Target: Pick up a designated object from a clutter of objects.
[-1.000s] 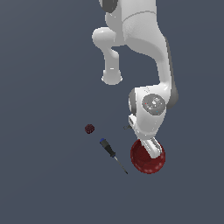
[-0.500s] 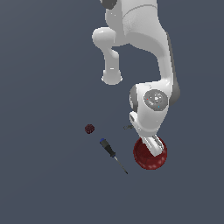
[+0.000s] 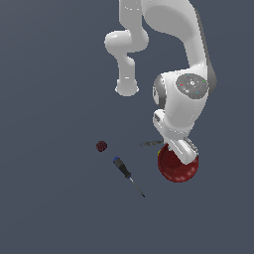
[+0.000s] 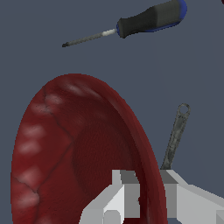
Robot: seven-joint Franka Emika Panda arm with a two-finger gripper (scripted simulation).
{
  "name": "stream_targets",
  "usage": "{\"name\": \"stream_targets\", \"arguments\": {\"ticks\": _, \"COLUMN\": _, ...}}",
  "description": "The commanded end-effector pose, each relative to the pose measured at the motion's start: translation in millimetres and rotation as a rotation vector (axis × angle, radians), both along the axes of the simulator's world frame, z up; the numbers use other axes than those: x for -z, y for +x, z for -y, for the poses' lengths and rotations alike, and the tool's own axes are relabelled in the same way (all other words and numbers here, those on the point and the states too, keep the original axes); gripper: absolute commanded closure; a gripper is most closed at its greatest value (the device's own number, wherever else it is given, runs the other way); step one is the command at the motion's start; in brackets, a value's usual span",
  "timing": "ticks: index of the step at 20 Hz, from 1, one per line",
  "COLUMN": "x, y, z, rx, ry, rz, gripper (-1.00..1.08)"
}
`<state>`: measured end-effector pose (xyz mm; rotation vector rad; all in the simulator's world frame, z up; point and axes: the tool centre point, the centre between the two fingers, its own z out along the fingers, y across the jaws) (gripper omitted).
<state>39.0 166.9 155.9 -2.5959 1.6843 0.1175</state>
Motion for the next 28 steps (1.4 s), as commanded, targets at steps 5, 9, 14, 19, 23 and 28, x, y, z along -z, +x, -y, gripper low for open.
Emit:
{"name": "stream_targets", "arguments": {"ticks": 5, "x": -74.1, "y": -19.2, "z": -18.3, "rx": 0.0, "ry": 0.0, "rz": 0.004, "gripper": 1.08}}
{"name": "stream_targets", "arguments": {"ticks": 9, "x": -118.7, "y": -31.0, "z": -29.7, "rx": -0.001, "ry": 0.0, "rz": 0.004, "gripper": 1.08}}
{"name": "stream_targets", "arguments": {"ticks": 14, "x": -166.5, "y": -42.8, "z": -41.9, "rx": -0.001, "ry": 0.0, "rz": 0.004, "gripper": 1.08}}
{"name": "stream_targets", "arguments": {"ticks": 19, "x": -200.5, "y": -50.5, "z": -51.3, "rx": -0.002, "ry": 0.001, "rz": 0.004, "gripper": 1.08}}
{"name": "stream_targets", "arguments": {"ticks": 23, "x": -216.6, "y": -53.7, "z": -55.8, "rx": -0.002, "ry": 0.001, "rz": 0.004, "gripper": 1.08}}
{"name": "stream_targets", "arguments": {"ticks": 28, "x": -223.6, "y": -55.0, "z": -57.9, "rx": -0.002, "ry": 0.001, "rz": 0.004, "gripper": 1.08}}
